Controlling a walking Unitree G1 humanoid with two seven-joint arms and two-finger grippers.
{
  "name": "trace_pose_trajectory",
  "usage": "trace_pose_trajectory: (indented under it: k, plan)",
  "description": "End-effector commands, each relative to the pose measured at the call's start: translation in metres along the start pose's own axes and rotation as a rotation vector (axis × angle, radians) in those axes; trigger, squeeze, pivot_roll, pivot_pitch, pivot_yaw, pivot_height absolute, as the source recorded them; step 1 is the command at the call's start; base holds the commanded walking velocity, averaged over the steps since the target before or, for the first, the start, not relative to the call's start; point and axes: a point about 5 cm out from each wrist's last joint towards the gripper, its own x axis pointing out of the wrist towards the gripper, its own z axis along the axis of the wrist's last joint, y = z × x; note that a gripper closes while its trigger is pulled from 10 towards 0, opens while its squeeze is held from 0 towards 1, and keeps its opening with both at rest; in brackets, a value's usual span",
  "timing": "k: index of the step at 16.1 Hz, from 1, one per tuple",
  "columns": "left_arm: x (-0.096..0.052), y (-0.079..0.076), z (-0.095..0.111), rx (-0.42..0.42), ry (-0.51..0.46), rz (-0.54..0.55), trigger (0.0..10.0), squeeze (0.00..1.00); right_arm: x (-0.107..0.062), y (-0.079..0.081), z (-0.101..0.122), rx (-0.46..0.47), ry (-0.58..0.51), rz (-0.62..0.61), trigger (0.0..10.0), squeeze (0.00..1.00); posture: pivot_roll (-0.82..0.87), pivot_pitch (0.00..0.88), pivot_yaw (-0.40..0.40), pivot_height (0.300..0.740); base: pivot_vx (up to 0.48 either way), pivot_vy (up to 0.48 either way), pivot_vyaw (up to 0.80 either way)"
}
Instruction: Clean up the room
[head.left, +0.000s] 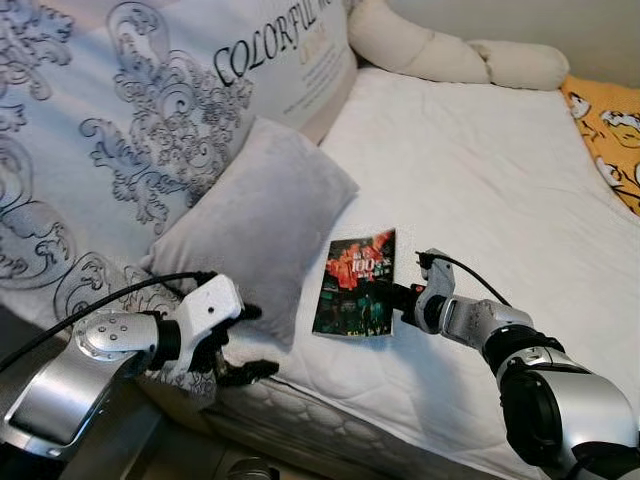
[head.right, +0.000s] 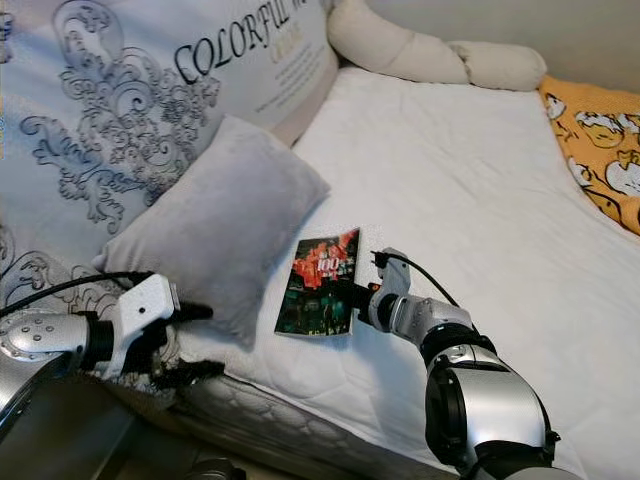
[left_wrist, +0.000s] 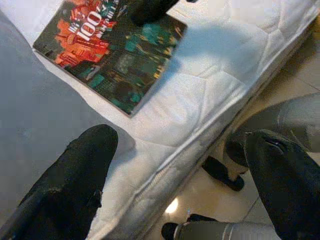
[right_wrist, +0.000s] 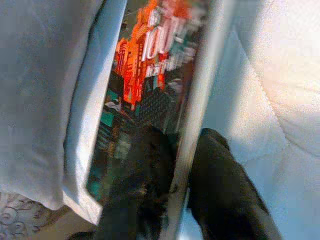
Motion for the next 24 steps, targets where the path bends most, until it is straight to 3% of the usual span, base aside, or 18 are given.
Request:
trace_pose_trajectory:
  k: [1,5,9,11,14,16,17,21,24]
  plan:
    - [-0.001,0.001,0.005,0.027,0.005,-0.008,10.0,0.00,-0.002,0.000,0.009,-0.040,-0.021,-0.037,10.0,1.00,0.21,0.000,-0.007,0.740,0.000,0.000,0.00]
    - [0.001,0.001,0.012,0.026,-0.011,0.011,10.0,0.00,-0.006,-0.009,0.020,-0.045,-0.100,-0.121,10.0,1.00,0.21,0.000,-0.002,0.740,0.000,0.000,0.00]
    - [0.006,0.004,0.013,0.017,-0.029,0.021,10.0,0.00,-0.010,-0.016,0.017,-0.027,-0.078,-0.116,10.0,1.00,0.18,0.000,0.001,0.740,0.000,0.000,0.00]
    - [0.012,0.009,0.015,-0.014,-0.084,0.063,10.0,0.00,-0.012,-0.021,0.014,-0.017,-0.090,-0.109,10.0,1.00,0.15,0.000,0.001,0.740,0.000,0.000,0.00]
    - [0.024,0.025,0.028,-0.112,-0.270,0.284,10.0,0.00,-0.018,-0.028,0.023,-0.034,-0.195,-0.091,10.0,1.00,0.10,0.000,0.000,0.740,0.000,0.000,0.00]
    - [0.034,0.033,0.029,-0.149,-0.312,0.440,10.0,0.00,-0.022,-0.035,0.018,-0.198,-0.213,-0.145,10.0,1.00,0.07,0.000,-0.002,0.740,0.000,0.000,0.00]
    - [0.038,0.038,0.028,-0.174,-0.330,0.563,10.0,0.00,-0.027,-0.032,0.016,-0.279,-0.308,-0.164,10.0,1.00,0.05,0.000,0.000,0.740,0.000,0.000,0.00]
    - [0.039,0.038,0.025,-0.178,-0.324,0.733,10.0,0.00,-0.050,-0.012,0.011,-0.309,-0.562,-0.211,10.0,1.00,0.03,0.000,0.005,0.740,0.000,-0.108,0.00]
    - [0.039,0.040,0.022,-0.202,-0.333,0.799,10.0,0.00,-0.061,-0.009,0.002,-0.243,-0.637,-0.278,10.0,1.00,0.03,0.000,-0.009,0.740,0.000,-0.444,0.00]
